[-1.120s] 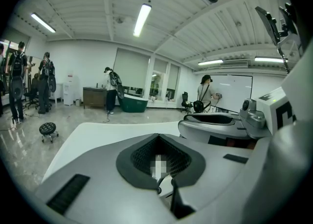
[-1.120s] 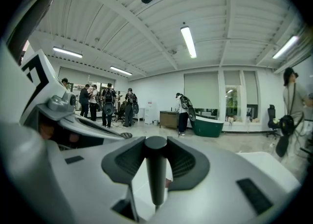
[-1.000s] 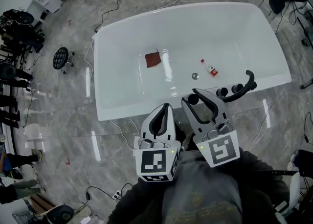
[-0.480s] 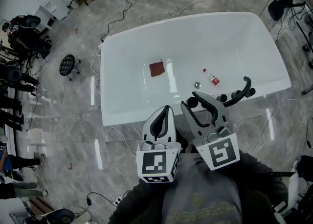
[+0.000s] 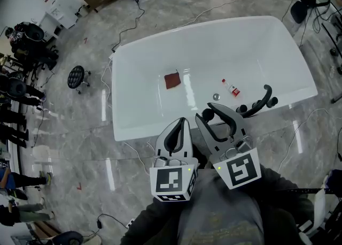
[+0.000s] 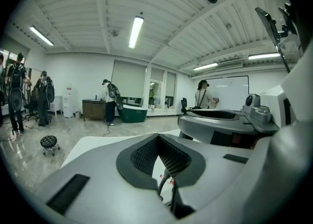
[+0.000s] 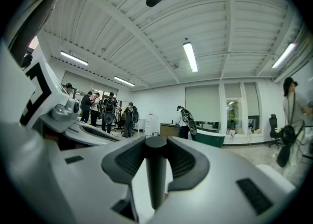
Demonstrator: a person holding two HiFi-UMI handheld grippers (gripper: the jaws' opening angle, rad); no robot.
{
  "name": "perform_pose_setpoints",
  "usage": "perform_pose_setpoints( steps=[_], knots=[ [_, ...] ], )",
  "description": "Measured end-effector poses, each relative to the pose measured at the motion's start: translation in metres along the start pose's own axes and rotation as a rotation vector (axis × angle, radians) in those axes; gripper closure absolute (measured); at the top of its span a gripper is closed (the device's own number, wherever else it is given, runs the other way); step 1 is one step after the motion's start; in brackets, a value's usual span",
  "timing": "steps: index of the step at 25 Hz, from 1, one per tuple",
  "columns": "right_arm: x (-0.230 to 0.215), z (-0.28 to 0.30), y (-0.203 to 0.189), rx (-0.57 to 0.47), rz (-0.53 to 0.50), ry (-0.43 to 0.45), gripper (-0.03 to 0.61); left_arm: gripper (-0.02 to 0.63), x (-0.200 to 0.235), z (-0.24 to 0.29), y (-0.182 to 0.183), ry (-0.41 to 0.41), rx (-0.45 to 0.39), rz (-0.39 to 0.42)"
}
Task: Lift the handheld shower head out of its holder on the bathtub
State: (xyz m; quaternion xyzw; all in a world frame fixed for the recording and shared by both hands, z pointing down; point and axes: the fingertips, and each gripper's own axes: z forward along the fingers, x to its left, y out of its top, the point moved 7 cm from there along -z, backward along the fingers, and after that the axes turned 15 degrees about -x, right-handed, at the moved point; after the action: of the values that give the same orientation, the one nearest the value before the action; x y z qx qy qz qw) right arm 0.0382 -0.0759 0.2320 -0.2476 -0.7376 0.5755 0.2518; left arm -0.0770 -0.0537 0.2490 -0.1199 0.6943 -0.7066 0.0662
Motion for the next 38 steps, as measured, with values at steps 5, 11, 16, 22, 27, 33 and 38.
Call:
perform_pose_setpoints(
  steps=[5, 11, 16, 22, 27, 33, 38],
  knots=[
    [0.003, -0.005, 0.004, -0.010, 0.001, -0.005, 0.437, 0.611, -0.001, -0.006, 0.003, 0.004, -0.011, 0.010],
    [0.004, -0.019, 0.014, -0.042, -0.012, 0.006, 0.437, 0.611, -0.012, -0.015, 0.009, 0.017, -0.047, 0.027],
    [0.010, -0.036, 0.028, -0.043, -0.008, 0.015, 0.437, 0.611, -0.019, -0.029, 0.022, 0.036, -0.082, 0.031],
    [0.021, -0.046, 0.050, -0.079, -0.008, 0.006, 0.437, 0.611, -0.021, -0.046, 0.043, 0.045, -0.148, 0.029],
    [0.036, -0.044, 0.058, -0.093, -0.034, 0.001, 0.437, 0.611, -0.014, -0.054, 0.053, 0.014, -0.172, 0.034],
    [0.046, -0.040, 0.051, -0.066, -0.003, -0.043, 0.437, 0.611, -0.006, -0.059, 0.055, -0.030, -0.158, 0.037],
    [0.050, -0.036, 0.049, -0.077, -0.005, -0.058, 0.437, 0.611, -0.003, -0.062, 0.055, -0.048, -0.162, 0.042]
  ],
)
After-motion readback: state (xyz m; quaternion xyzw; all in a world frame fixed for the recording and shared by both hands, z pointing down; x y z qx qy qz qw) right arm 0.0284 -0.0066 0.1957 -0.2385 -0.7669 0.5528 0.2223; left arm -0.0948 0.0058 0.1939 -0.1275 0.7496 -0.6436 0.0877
